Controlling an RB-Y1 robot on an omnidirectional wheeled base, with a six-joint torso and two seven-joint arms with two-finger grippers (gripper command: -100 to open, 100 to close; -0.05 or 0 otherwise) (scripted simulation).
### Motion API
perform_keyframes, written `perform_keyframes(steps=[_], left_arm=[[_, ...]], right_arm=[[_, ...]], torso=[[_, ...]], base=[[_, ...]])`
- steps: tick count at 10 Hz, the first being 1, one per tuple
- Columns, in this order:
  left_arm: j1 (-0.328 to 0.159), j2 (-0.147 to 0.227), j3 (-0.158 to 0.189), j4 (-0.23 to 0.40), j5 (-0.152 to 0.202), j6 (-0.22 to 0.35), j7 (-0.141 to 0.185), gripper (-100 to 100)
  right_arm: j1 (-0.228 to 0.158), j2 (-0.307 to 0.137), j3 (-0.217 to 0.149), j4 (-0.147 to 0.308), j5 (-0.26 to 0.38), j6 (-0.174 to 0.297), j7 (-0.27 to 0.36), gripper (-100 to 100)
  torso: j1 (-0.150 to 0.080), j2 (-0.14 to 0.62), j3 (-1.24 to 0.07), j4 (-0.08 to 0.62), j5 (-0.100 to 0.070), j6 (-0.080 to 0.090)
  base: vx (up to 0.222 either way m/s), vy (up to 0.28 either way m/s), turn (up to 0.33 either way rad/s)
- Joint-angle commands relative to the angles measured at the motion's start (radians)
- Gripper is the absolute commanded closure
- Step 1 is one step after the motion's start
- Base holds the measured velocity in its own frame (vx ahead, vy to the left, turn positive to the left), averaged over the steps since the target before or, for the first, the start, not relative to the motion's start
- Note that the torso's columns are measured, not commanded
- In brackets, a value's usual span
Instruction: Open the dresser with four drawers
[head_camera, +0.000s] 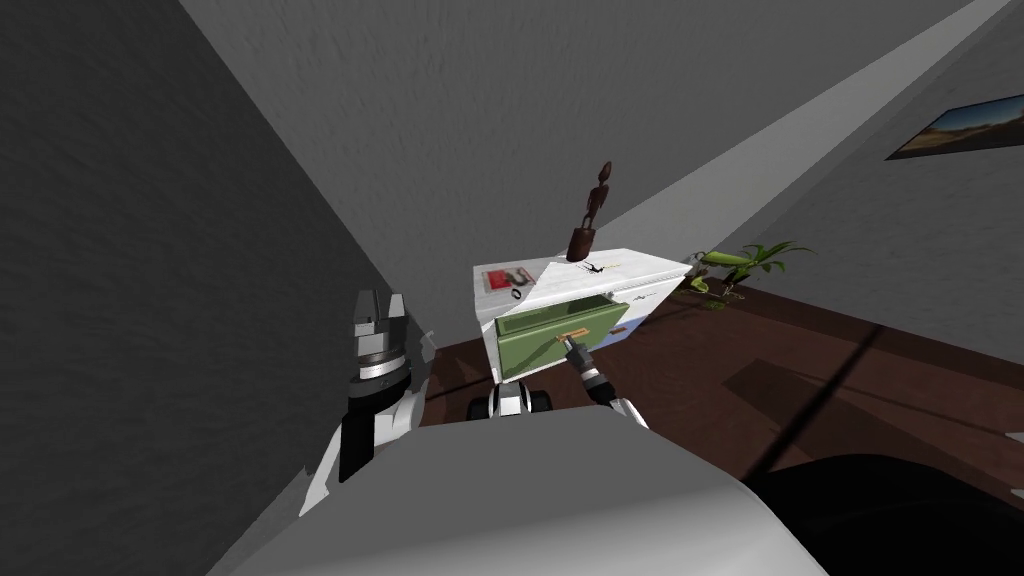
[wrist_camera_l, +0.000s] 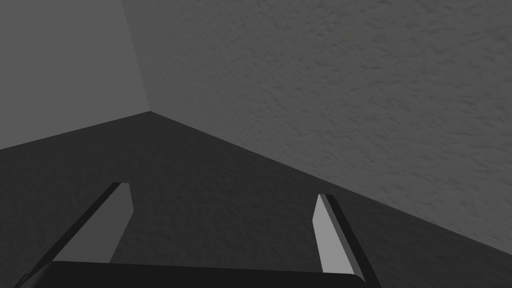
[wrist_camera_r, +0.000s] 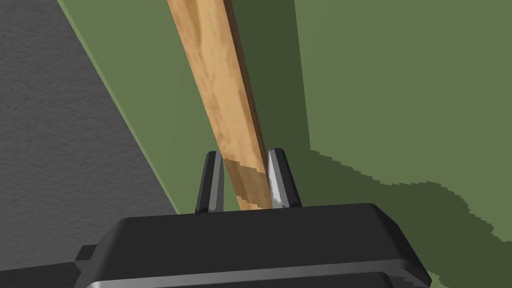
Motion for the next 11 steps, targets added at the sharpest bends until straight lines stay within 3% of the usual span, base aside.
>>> perform_keyframes(steps=[1, 4, 5, 11], left_arm=[[0.000, 0.000, 0.000, 0.000, 0.000, 0.000, 0.000, 0], [0.000, 0.000, 0.000, 0.000, 0.000, 0.000, 0.000, 0], [0.000, 0.000, 0.000, 0.000, 0.000, 0.000, 0.000, 0], [0.000, 0.000, 0.000, 0.000, 0.000, 0.000, 0.000, 0]], right_arm=[[0.007, -0.006, 0.002, -0.007, -0.002, -0.009, -0.007, 100], [0.014, -0.011, 0.006, -0.009, -0.001, -0.012, -0.011, 100], [0.011, -0.042, 0.004, -0.037, 0.001, 0.023, -0.052, -100], [-0.006, -0.136, -0.003, -0.125, 0.005, 0.130, -0.175, -100]], torso=[[-0.001, 0.005, 0.003, 0.000, -0.001, 0.000], [-0.002, 0.003, 0.002, 0.001, 0.000, 0.001], [0.000, -0.002, 0.000, 0.001, 0.000, 0.000], [-0.002, 0.002, 0.002, 0.000, -0.001, 0.000]], base=[[-0.177, -0.044, -0.017], [-0.141, -0.034, -0.013], [-0.054, 0.022, 0.039], [-0.040, 0.043, 0.036]])
